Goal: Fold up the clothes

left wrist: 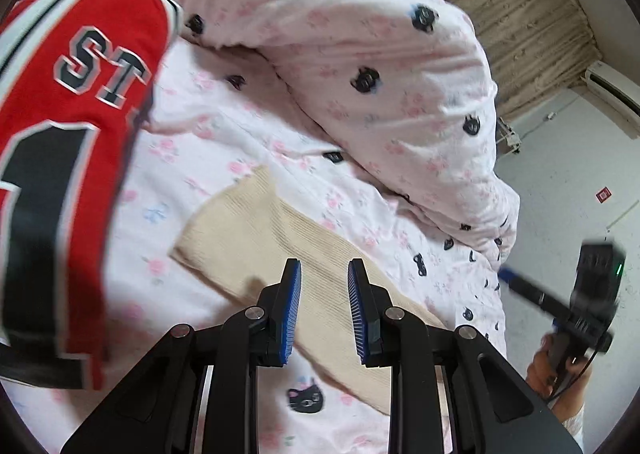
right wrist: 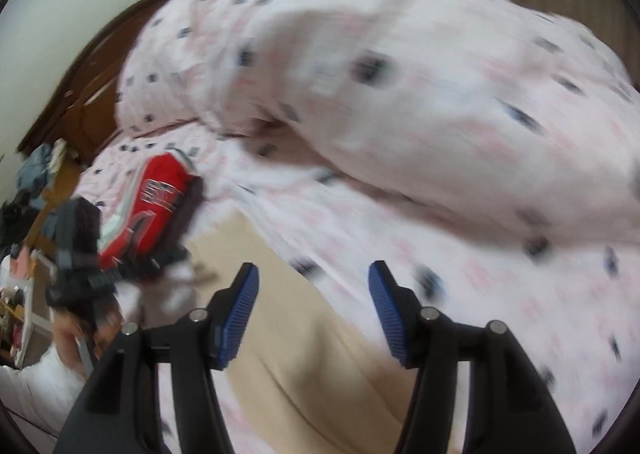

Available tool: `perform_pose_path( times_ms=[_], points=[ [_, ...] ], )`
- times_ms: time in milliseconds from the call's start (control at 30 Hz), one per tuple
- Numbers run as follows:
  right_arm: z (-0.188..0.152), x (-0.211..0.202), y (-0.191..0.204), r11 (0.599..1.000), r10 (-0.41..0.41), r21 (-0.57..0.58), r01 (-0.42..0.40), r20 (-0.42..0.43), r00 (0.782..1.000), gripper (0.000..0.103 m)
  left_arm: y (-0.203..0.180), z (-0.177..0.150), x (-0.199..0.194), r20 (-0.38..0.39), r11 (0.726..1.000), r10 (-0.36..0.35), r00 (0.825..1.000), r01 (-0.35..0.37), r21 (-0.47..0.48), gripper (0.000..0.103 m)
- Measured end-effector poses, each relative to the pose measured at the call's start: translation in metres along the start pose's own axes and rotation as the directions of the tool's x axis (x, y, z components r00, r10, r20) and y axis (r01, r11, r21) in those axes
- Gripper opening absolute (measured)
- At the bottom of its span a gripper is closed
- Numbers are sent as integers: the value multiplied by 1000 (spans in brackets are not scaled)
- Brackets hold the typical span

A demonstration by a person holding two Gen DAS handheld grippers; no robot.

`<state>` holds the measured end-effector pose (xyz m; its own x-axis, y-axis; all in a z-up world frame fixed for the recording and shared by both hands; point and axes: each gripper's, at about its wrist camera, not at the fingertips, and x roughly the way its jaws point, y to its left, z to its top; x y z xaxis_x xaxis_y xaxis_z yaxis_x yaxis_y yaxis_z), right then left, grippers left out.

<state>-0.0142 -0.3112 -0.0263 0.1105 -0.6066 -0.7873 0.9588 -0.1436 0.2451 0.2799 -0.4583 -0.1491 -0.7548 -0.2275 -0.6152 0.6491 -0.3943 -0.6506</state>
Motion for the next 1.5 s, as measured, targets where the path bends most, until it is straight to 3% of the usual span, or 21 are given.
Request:
perform_pose_path(
  times_ms=[133,267,333,433,733,1000,1100,1233,1500],
  points=[
    [-50,-27,-59,988,-71,138,72,-10,997,61,7,-1,19,-46,993,104,993,-106,-44,21],
    [-98,-42,-109,961,-115,249,117,-24,993,61,26,-5,34,-97,979,153,983,-164,-120,21],
    [-115,-43,-121,956,-135,259,140,-36,990,61,24,-7,36,-96,977,170,981,-180,-112,21],
    [-135,-40,-121,969,-160,182,167,-53,986,61,14,-9,31,-63,979,179,982,-184,-83,21],
    [-167,-24,-138,985,5,172,9,-80,997,61,-17,-8,18,39,984,171,985,-172,33,21],
    [-168,-6,-144,979,75,198,-57,-85,994,68,-22,-7,34,1,985,166,986,-166,41,21],
    [-166,0,-142,976,98,202,-80,-84,992,76,-22,-8,35,-2,985,168,986,-168,47,21],
    [-165,1,-136,974,143,191,-125,-82,986,76,-21,-9,37,-8,984,171,985,-170,51,21],
    [-170,1,-139,946,237,247,-209,-88,968,39,-19,-9,36,-6,982,182,983,-181,50,21]
  ],
)
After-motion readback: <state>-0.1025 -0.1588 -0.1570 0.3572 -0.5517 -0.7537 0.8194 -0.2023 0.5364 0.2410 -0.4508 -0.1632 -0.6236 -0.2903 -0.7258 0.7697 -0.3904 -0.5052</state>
